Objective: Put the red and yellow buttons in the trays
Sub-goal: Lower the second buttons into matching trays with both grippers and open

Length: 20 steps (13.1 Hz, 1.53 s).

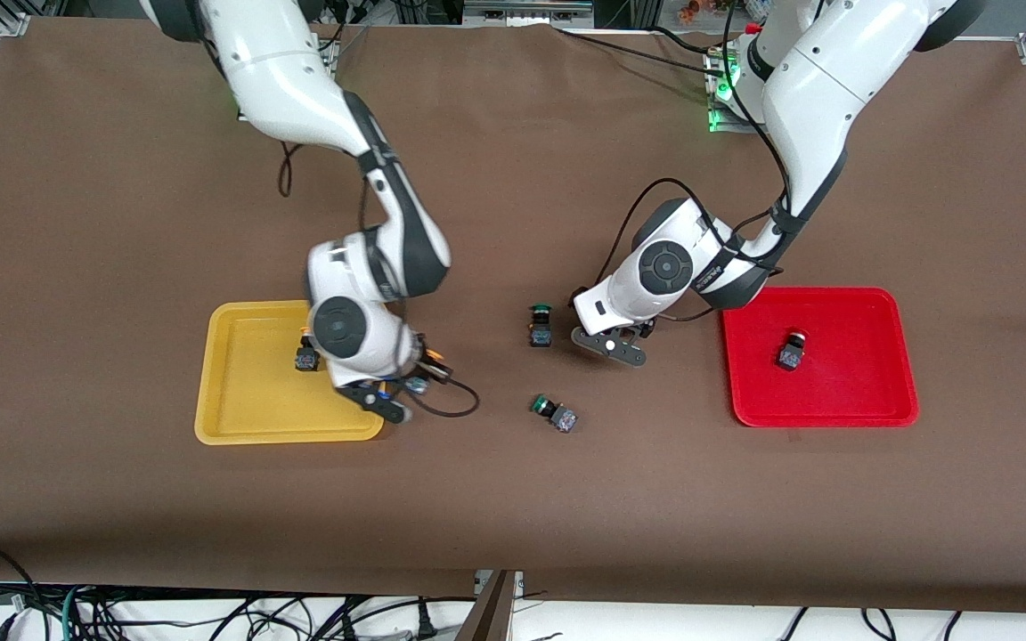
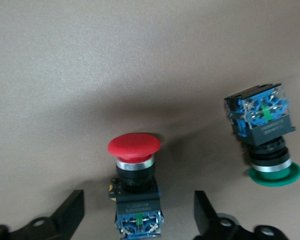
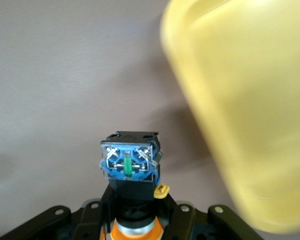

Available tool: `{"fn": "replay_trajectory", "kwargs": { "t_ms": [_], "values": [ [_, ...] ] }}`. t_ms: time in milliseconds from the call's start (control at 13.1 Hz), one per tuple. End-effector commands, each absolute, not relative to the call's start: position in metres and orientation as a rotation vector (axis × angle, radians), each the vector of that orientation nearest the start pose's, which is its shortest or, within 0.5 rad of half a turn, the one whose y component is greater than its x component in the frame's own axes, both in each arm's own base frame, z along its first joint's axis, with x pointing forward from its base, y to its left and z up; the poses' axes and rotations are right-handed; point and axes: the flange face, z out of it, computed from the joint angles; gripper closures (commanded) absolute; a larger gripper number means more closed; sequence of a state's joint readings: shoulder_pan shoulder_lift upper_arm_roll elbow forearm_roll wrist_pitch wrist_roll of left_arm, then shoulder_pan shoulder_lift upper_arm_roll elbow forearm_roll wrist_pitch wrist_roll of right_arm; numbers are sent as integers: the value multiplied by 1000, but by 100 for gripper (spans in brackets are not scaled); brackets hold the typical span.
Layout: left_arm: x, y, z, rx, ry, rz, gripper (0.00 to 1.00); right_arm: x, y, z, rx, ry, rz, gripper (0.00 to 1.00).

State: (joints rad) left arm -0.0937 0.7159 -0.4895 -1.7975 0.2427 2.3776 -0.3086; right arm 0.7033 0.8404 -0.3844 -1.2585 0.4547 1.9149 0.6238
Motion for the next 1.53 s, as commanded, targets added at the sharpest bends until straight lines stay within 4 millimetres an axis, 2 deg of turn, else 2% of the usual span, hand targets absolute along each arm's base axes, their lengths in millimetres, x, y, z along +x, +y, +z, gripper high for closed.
{"fn": "replay_trajectory", "kwargs": {
  "t_ms": [0, 76, 229, 305, 382, 458, 534, 611, 687, 840, 992, 1145, 1221, 1298, 1450],
  "values": [
    [552, -339, 188, -3177, 597, 107, 77, 655, 262, 279, -3077, 395, 378, 85],
    [553, -338, 189, -3179, 593, 105, 87, 647, 246, 264, -3076, 362, 389, 85],
    [555, -336, 190, -3179, 587, 106, 97, 626, 212, 233, -3063, 421, 333, 81],
    [557, -333, 193, -3177, 579, 105, 98, 614, 204, 219, -3058, 455, 295, 78],
    [562, -328, 200, -3179, 565, 89, 100, 604, 210, 206, -3057, 452, 274, 70],
    [569, -321, 214, -3175, 542, 69, 100, 601, 213, 203, -3053, 453, 258, 52],
    [576, -306, 234, -3157, 505, 78, 100, 602, 214, 205, -3051, 460, 258, 21],
    [583, -292, 260, -3130, 477, 79, 99, 606, 215, 214, -3046, 446, 246, 14],
    [589, -271, 278, -3086, 451, 121, 98, 613, 217, 233, -3027, 439, 231, 7],
    [595, -214, 291, -2998, 544, 284, 98, 630, 226, 276, -3011, 437, 280, 6],
    [613, -138, 296, -2983, 688, 349, 98, 638, 223, 316, -3020, 431, 337, 4],
    [627, -55, 288, -2976, 837, 368, 98, 635, 215, 363, -3019, 388, 286, 2],
    [630, -30, 275, -2987, 870, 373, 98, 630, 211, 389, -3041, 349, 263, 2],
    [633, -9, 269, -2978, 878, 352, 97, 622, 203, 423, -3072, 299, 240, 2],
    [638, 27, 254, -2897, 936, 312, 95, 603, 188, 478, -3095, 140, 223, 1]
  ]
}}
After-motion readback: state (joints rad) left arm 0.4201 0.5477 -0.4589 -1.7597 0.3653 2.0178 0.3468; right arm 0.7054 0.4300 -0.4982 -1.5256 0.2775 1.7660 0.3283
